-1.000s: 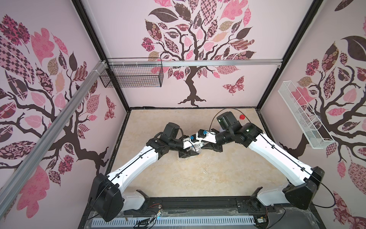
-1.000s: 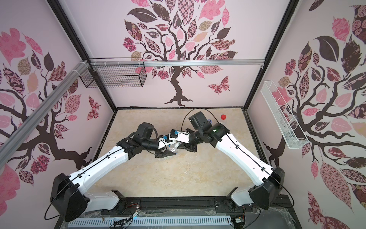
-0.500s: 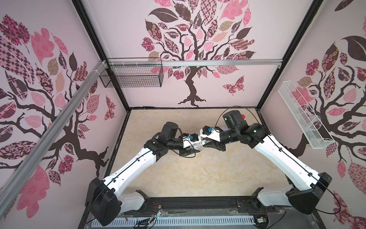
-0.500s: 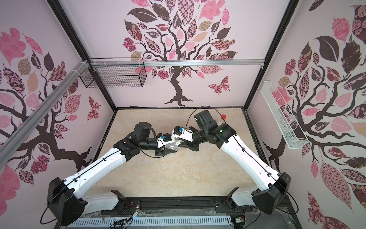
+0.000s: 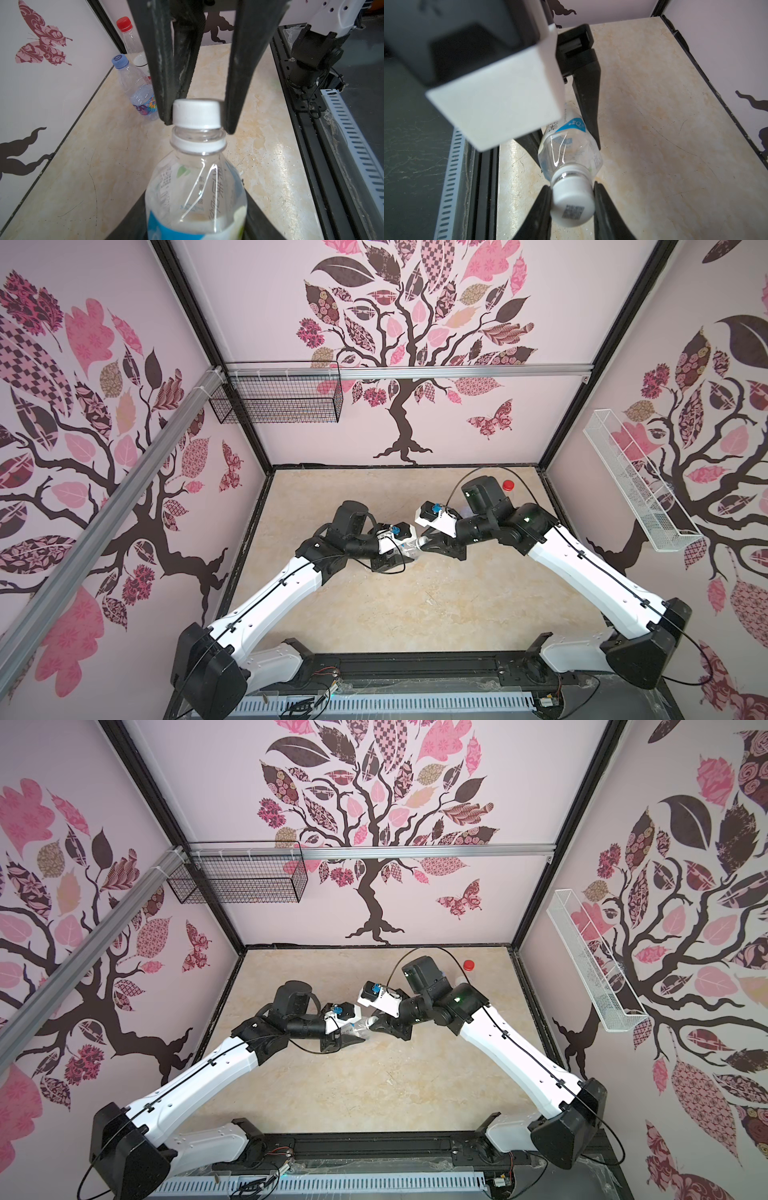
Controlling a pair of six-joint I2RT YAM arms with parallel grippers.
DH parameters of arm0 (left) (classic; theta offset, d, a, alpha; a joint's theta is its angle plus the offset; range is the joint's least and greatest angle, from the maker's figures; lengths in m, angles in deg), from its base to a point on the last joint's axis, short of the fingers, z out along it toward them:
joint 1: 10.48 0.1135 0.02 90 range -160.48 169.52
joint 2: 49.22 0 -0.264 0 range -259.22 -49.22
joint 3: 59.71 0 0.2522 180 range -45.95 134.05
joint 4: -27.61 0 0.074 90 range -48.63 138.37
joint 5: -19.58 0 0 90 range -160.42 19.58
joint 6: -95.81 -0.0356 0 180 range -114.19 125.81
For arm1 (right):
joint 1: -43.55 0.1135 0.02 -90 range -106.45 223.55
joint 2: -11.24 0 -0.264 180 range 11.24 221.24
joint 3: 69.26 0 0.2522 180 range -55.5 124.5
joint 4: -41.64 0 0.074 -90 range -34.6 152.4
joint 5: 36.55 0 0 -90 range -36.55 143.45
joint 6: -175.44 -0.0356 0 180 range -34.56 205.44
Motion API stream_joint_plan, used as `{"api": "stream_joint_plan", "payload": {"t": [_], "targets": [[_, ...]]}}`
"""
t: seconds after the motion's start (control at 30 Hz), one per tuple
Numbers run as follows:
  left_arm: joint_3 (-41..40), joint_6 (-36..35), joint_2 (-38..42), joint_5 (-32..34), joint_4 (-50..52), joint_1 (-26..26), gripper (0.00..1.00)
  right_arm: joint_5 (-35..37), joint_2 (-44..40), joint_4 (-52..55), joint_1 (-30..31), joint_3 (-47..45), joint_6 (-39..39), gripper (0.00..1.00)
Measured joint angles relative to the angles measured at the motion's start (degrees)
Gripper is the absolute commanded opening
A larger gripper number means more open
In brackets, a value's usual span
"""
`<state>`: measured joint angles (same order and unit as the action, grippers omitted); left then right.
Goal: Screw on the bottle caps
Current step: Screw the bottle cap onto the plastic bottle.
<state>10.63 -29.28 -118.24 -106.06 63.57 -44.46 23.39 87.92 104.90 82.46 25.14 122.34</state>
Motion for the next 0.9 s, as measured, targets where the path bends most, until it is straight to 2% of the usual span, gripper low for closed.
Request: {"api": "stream_joint_plan", "payload": {"t": [0.1,0.23,0.4,0.57,0.67,0.73,0.8,0.9], "targets": [[-0.2,0.4,0.2,1.2,0.0,0.0,0.27,2.1,1.0,0.0,0.7,0.7,-4.0,0.24],[-0.9,0.6,1.1,5.6,-0.6,0.2,0.27,4.9,5.1,1.5,1.4,4.9,-14.5,0.22],[-3.4,0.1,3.2,11.8,-3.4,-0.6,0.28,6.1,9.8,3.7,1.5,10.0,-33.3,0.19],[-6.2,-1.6,4.2,17.3,-7.1,-3.1,0.28,7.0,10.2,4.0,1.6,9.4,-54.6,0.20],[-6.8,-2.8,4.2,19.8,-7.9,-4.1,0.28,7.6,10.5,4.5,1.5,9.4,-63.7,0.22],[-6.9,-3.1,4.0,20.7,-8.0,-4.4,0.28,8.2,10.7,4.7,1.5,9.6,-67.7,0.25],[-6.9,-3.3,3.5,21.4,-8.6,-4.6,0.28,8.9,10.5,4.2,1.5,9.4,-70.3,0.33],[-6.9,-3.5,3.0,21.6,-9.2,-4.5,0.28,10.9,8.6,1.2,1.1,6.5,-72.3,0.56]]}}
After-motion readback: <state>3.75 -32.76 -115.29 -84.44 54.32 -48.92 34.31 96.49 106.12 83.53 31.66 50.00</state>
